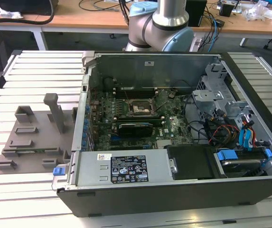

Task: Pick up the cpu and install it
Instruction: 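Pick up the cpu and move it towards the insertion slot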

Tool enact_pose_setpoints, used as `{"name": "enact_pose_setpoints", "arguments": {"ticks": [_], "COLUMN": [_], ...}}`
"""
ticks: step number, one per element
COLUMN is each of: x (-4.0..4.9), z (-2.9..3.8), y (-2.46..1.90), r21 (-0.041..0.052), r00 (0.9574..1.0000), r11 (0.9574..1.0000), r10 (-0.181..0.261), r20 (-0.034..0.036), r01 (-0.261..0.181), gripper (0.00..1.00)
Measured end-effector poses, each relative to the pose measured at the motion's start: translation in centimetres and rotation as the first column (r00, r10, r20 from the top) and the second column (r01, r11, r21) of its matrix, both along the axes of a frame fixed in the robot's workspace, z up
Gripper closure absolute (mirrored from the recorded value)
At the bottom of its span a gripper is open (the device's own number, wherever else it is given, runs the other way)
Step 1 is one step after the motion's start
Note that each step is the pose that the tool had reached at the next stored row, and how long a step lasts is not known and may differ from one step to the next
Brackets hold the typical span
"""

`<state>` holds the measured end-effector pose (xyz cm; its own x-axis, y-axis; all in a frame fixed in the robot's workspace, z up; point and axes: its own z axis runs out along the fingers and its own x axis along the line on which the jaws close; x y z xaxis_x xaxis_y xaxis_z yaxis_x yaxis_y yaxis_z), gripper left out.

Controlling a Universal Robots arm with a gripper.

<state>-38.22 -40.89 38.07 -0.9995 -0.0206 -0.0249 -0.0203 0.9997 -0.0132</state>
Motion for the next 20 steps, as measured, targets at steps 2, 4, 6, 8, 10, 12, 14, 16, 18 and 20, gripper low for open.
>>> {"name": "enact_pose_setpoints", "arguments": {"ticks": [2, 4, 6, 8, 10, 12, 14, 16, 18, 20], "x": [0.0, 0.0, 0.0, 0.0, 0.06, 0.42, 1.09, 1.48, 1.98, 2.4], "z": [0.18, 0.24, 0.24, 0.25, 0.28, 0.25, 0.25, 0.25, 0.25, 0.25], "y": [0.0, 0.0, 0.0, 0.0, 0.0, 0.0, 0.0, 0.0, 0.0, 0.0], "r21": [0.0, 0.0, 0.0, 0.0, -0.0002, 0.0, 0.0, -0.0001, -0.0001, -0.0001], "r00": [1.0, 1.0, 1.0, 1.0, 1.0, 1.0, 1.0, 1.0, 1.0, 1.0], "r11": [1.0, 1.0, 1.0, 1.0, 1.0, 1.0, 1.0, 1.0, 1.0, 1.0], "r10": [0.0, 0.0, 0.0, 0.0, 0.0, 0.0, 0.0, 0.0, 0.0, 0.0], "r20": [0.0, 0.0001, 0.0001, 0.0, -0.0003, 0.0, 0.0, 0.0, 0.0, 0.0], "r01": [0.0, 0.0, 0.0, 0.0, 0.0, 0.0, 0.0, 0.0, 0.0, 0.0], "gripper": [0.45, 0.45, 0.45, 0.45, 0.45, 0.45, 0.45, 0.45, 0.45, 0.45]}}
